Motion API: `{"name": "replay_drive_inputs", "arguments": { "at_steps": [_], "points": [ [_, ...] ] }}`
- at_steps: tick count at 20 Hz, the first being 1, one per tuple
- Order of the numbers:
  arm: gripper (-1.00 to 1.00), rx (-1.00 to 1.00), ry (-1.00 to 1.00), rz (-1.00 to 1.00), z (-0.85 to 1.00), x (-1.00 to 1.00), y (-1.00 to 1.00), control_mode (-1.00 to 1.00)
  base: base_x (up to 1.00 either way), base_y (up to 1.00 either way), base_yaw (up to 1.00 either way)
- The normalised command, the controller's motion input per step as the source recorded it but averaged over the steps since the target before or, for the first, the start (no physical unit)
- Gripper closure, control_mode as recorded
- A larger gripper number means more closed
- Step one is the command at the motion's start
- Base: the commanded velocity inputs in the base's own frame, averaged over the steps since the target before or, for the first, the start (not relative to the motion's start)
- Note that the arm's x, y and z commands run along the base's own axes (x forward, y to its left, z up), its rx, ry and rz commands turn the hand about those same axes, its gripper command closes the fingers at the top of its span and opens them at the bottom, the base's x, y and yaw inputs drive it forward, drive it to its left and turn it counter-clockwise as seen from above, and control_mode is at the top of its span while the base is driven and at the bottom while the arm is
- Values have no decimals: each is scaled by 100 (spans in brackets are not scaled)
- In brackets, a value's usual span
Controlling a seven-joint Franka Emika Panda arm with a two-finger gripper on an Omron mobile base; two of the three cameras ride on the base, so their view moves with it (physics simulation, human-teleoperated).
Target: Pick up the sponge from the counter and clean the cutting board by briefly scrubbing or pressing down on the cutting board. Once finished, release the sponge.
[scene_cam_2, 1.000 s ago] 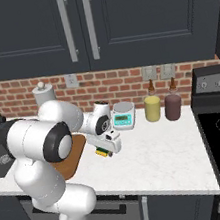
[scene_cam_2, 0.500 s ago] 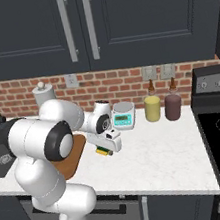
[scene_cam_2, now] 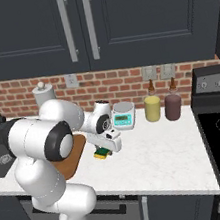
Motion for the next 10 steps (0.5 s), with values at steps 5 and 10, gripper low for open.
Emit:
{"name": "replay_drive_inputs", "arguments": {
  "at_steps": [5, 10],
  "points": [
    [-100, 0, 0, 0, 0, 0, 0, -100, 0, 0, 0],
    [-100, 0, 0, 0, 4, 0, 0, -100, 0, 0, 0]
  ]
}}
